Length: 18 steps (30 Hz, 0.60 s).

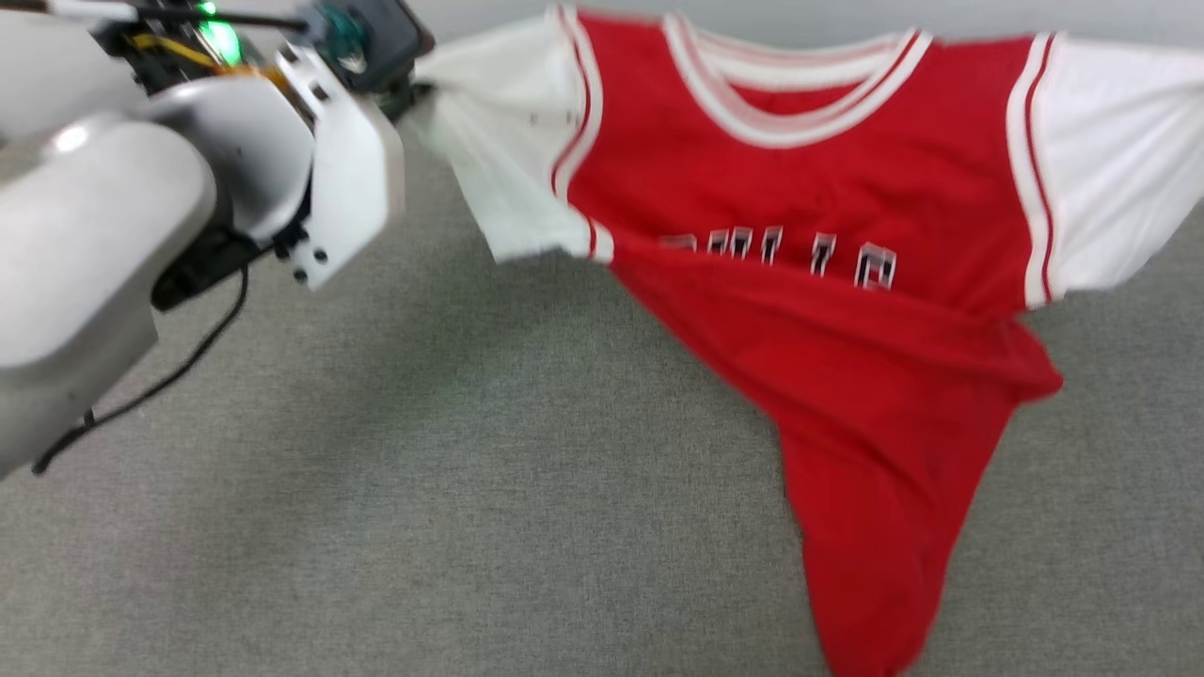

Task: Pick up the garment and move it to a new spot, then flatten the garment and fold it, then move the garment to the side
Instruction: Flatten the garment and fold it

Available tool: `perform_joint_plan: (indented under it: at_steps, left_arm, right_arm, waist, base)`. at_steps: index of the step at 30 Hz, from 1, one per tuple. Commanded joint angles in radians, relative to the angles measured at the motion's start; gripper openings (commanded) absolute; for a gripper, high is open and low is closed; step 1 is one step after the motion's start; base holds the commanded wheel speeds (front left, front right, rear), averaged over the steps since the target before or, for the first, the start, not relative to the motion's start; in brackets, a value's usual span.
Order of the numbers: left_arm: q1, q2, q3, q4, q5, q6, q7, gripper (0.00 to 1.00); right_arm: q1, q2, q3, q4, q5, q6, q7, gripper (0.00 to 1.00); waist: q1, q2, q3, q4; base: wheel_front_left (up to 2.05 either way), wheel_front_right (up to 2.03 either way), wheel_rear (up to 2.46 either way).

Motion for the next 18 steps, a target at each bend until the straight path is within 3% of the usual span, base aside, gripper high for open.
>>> perform_joint_plan:
  at_steps: [1,10,18]
  left_arm:
    - [-0.026,-0.008,0.019,0.014,0.017,0.012,-0.034,0.0]
    - [-0.157,-0.061,0.085,0.107,0.082,0.036,-0.148,0.0]
    - [-0.339,-0.136,0.128,0.237,0.168,0.048,-0.235,0.0]
  right_arm:
    - [-0.044,-0.007,-0.005,-0.005,-0.018,-0.001,-0.022,0.0]
    - [-0.234,0.03,-0.009,0.017,-0.124,-0.001,-0.094,0.0]
    - [-0.481,0.133,-0.009,0.127,-0.232,-0.001,-0.121,0.0]
  waist:
    - [0.0,0.0,-0.032,0.0]
    - [0.0,0.0,-0.026,0.002]
    - [0.0,0.0,0.082,0.0]
  base:
    - [0.0,0.0,0.0]
    - [0.0,0.0,0.0]
    - [0.0,0.0,0.0]
